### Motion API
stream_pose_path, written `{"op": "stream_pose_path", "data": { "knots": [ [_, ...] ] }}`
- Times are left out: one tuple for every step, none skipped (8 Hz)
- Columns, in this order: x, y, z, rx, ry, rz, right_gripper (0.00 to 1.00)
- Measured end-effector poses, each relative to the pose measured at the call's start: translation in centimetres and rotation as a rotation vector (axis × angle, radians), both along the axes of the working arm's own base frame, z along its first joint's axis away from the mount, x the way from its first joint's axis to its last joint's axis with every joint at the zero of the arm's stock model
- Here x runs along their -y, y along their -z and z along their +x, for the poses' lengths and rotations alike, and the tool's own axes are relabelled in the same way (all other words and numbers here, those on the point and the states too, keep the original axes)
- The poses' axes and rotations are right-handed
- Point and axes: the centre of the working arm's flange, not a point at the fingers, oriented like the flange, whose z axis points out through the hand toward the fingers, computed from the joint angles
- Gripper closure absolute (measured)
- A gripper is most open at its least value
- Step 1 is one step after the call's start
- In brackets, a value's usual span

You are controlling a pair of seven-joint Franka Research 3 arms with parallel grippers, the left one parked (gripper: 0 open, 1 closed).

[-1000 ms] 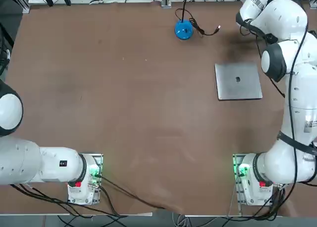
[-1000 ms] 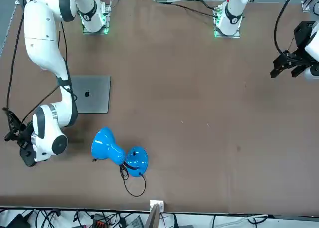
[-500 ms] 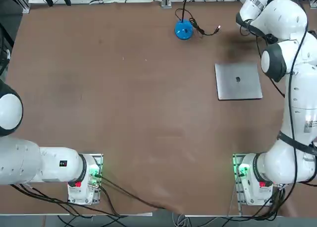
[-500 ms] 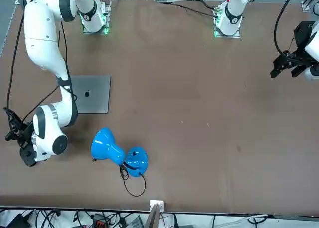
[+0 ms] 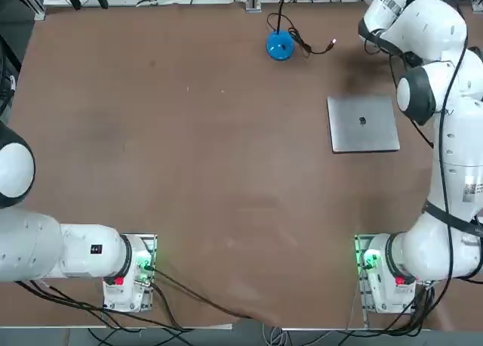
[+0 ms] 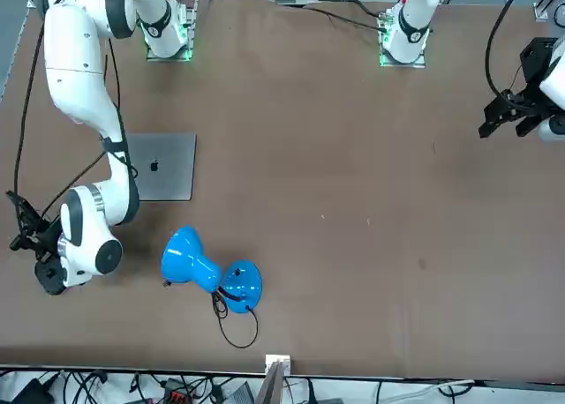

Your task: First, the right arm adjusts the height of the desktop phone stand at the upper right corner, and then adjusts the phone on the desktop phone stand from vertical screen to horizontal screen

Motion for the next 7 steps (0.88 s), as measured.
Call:
{"op": "stream_pose_path", "data": {
  "knots": [
    [-0.2,-0.1,0.1,0.008,0.009,0.017,0.82],
    [-0.2,-0.4,0.1,0.019,0.024,0.040,0.83],
    [-0.3,-0.8,0.2,0.030,0.035,0.060,0.83],
    [-0.4,-1.1,0.3,0.040,0.041,0.073,0.83],
    [-0.6,-1.4,0.4,0.049,0.047,0.088,0.83],
    [-0.7,-1.9,0.6,0.063,0.054,0.108,0.83],
    [-0.8,-2.3,0.7,0.074,0.057,0.125,0.83]
  ]
}}
